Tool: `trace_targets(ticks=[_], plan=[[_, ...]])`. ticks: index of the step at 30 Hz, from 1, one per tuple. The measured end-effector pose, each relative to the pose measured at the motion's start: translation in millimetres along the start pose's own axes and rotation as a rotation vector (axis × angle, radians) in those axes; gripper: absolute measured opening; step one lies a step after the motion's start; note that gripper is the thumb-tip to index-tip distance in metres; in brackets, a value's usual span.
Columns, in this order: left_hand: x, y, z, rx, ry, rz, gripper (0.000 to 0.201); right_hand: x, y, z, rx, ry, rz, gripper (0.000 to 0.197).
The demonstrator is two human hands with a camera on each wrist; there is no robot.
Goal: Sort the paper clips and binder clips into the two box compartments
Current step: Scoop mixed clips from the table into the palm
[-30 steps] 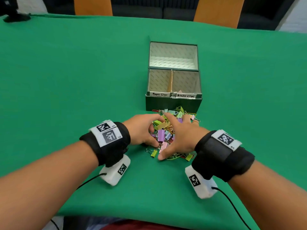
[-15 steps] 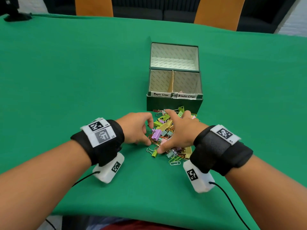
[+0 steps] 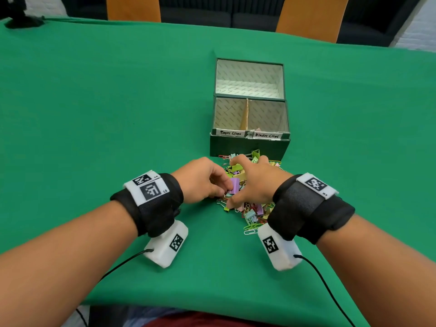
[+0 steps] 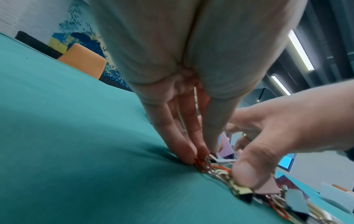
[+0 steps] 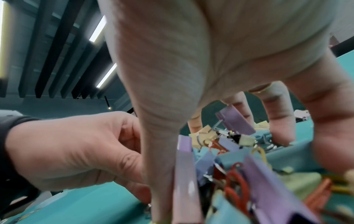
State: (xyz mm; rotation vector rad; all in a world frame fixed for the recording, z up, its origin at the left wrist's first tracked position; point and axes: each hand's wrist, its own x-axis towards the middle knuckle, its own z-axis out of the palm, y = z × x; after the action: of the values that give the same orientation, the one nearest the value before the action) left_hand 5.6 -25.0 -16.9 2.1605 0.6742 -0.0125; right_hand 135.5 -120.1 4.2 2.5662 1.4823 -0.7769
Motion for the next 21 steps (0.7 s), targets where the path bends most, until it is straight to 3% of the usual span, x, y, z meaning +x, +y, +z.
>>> trace_targets(ticks=[5, 9, 14, 21], plan=[[-3.1, 4.6, 2.9, -0.009, -0.001, 0.065, 0.031, 4.4, -4.7, -0.4, -0.012, 0.012, 0.002, 0.109], [-4.9, 4.5, 0.6, -0.035, 0.048, 0.067, 0.032, 7.8, -2.1, 1.7, 0.068, 0.049, -0.013, 0.09], [-9.1, -3.5, 2.8, 0.003, 0.087, -0.082, 0.025, 7.5, 2.2, 2.3, 0.158, 0.079, -0.05, 0.064], [-7.9, 0.3, 7.1, 0.033, 0.069, -0.08, 0.026, 12.7, -7.2, 1.7, 0.072, 0.081, -0.057, 0.076]])
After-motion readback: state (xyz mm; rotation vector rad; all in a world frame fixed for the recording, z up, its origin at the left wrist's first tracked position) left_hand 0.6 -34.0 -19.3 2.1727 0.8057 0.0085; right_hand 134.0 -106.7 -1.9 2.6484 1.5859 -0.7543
